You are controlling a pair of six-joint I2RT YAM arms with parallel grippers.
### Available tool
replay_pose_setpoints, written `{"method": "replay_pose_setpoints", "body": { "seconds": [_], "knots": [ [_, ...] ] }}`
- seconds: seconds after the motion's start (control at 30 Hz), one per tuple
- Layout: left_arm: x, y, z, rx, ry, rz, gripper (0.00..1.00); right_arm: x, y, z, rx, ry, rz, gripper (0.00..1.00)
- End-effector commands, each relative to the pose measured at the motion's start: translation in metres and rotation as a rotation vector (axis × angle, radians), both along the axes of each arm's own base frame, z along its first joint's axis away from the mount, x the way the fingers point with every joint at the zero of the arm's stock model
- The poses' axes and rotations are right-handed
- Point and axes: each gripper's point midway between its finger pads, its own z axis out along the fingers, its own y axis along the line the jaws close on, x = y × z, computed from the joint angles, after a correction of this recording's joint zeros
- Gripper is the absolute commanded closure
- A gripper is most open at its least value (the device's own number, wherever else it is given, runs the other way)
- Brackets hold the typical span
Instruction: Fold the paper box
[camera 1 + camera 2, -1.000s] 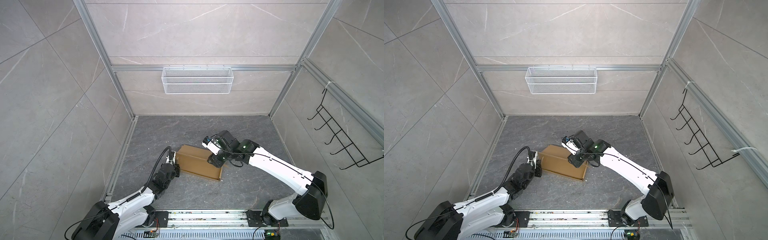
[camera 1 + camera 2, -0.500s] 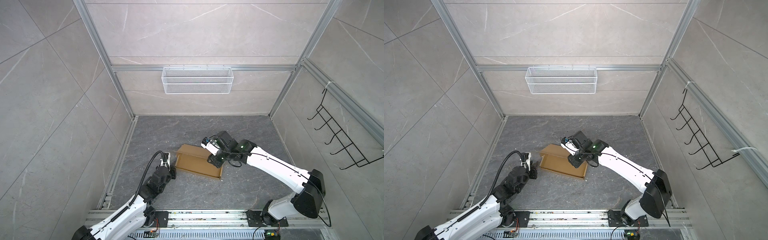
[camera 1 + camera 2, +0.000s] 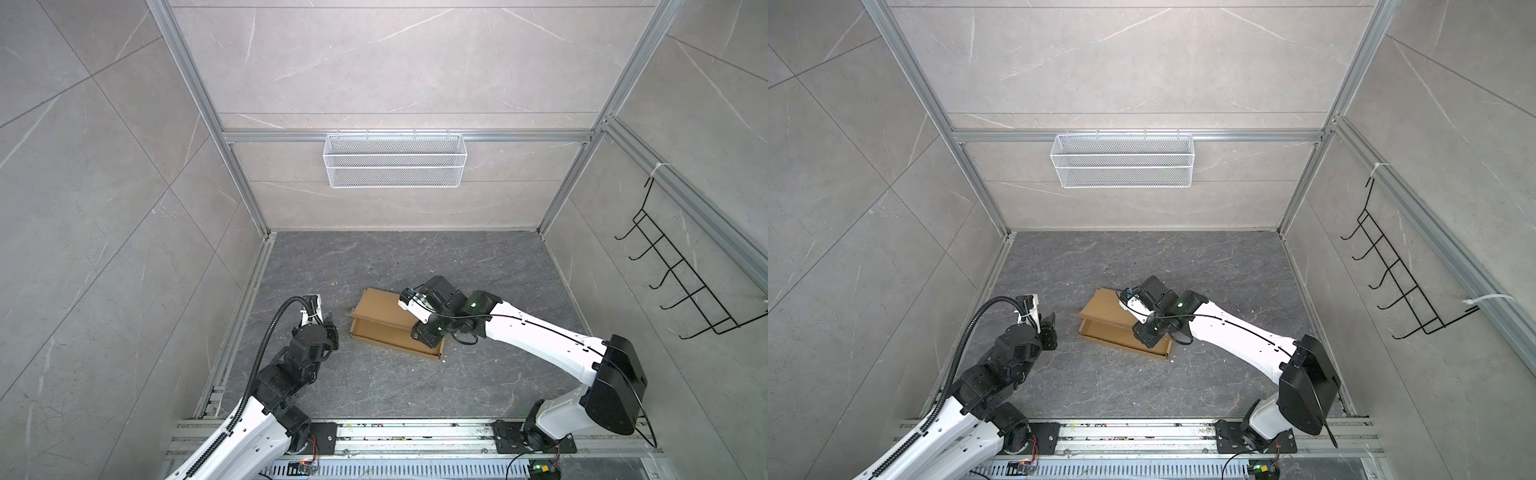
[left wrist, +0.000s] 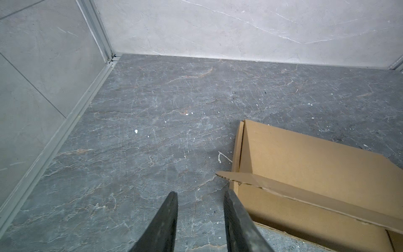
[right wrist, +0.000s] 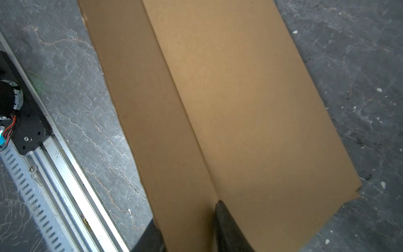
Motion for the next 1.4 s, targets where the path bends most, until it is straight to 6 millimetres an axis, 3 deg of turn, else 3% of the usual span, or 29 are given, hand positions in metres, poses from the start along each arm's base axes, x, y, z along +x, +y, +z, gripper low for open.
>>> {"method": "replay_pose_setpoints", "body": {
  "seconds": [0.0, 0.13, 0.3, 0.43, 0.53, 0.7, 1.0, 1.2, 1.37],
  "knots": [
    [-0.002, 0.006, 0.015, 0.026, -0.001, 0.024, 0.62, -0.007, 0.005, -0.014, 0.006, 0.042, -0.011, 0.60],
    [0.006, -0.006, 0.031, 0.034, -0.019, -0.022, 0.60, -0.019, 0.011, -0.031, 0.006, 0.082, -0.007, 0.54],
    [0.026, -0.049, 0.037, 0.059, 0.017, -0.191, 0.52, -0.033, 0.017, -0.049, 0.037, 0.139, -0.021, 0.42],
    [0.044, -0.081, 0.037, 0.072, 0.061, -0.310, 0.45, -0.035, 0.020, -0.044, 0.082, 0.147, -0.033, 0.39],
    [0.060, -0.096, 0.027, 0.013, 0.160, -0.393, 0.43, -0.035, 0.023, -0.035, 0.117, 0.154, -0.046, 0.38],
    [0.079, -0.096, -0.005, -0.121, 0.399, -0.442, 0.41, -0.021, 0.019, -0.017, 0.194, 0.170, -0.188, 0.38],
    [0.090, -0.101, -0.054, -0.218, 0.593, -0.451, 0.42, 0.012, -0.035, -0.012, 0.182, 0.099, -0.701, 0.41],
    [0.084, -0.098, -0.069, -0.213, 0.647, -0.431, 0.41, 0.009, -0.091, -0.013, 0.148, 0.086, -0.979, 0.37],
    [0.086, -0.097, -0.086, -0.261, 0.687, -0.406, 0.41, 0.000, -0.094, -0.034, 0.161, 0.175, -1.001, 0.35]
  ]
}}
